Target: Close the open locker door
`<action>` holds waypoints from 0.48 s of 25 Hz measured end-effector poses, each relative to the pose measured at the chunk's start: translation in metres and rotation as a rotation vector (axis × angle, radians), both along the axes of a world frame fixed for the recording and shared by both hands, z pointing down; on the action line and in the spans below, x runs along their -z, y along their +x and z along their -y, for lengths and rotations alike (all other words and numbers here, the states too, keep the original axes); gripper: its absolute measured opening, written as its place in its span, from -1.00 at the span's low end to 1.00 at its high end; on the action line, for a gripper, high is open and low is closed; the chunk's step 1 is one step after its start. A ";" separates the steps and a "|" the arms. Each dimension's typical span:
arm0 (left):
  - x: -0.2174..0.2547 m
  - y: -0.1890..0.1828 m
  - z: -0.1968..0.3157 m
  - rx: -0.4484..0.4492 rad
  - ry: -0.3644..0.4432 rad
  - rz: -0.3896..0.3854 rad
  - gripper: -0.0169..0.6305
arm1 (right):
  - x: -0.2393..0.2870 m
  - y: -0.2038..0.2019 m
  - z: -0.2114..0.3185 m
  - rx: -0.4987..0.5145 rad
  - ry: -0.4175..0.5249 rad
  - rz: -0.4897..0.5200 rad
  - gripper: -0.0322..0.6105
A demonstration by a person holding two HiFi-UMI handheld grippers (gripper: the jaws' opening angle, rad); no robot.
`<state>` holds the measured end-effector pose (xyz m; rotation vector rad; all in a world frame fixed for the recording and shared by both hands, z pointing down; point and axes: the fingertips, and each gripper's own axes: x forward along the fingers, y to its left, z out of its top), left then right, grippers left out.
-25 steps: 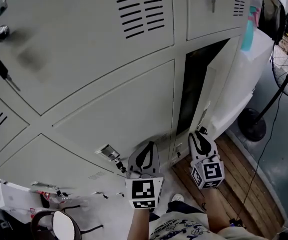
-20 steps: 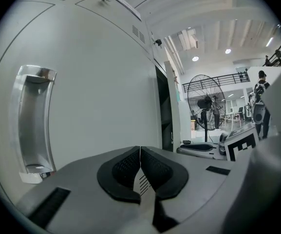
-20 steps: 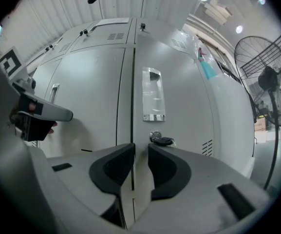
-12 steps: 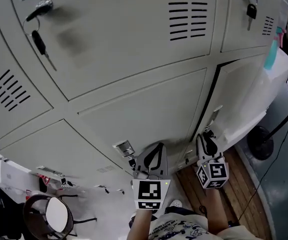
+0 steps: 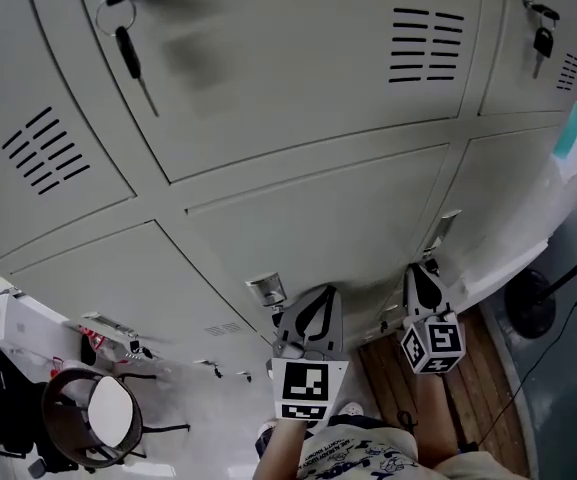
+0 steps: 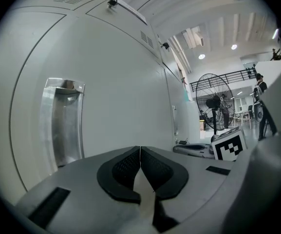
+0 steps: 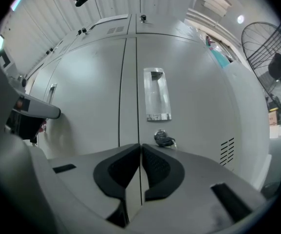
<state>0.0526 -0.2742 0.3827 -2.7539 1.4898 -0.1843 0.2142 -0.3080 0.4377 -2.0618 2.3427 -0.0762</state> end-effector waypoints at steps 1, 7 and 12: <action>0.000 0.001 0.000 0.000 0.001 -0.001 -0.92 | 0.000 -0.001 0.001 0.003 0.001 -0.003 -0.89; 0.000 0.005 -0.001 0.000 0.001 -0.001 -0.92 | 0.000 -0.002 0.002 0.018 0.003 0.002 -0.91; -0.003 0.010 -0.001 -0.006 -0.001 0.002 -0.92 | 0.004 -0.006 -0.005 0.037 0.013 0.009 -0.91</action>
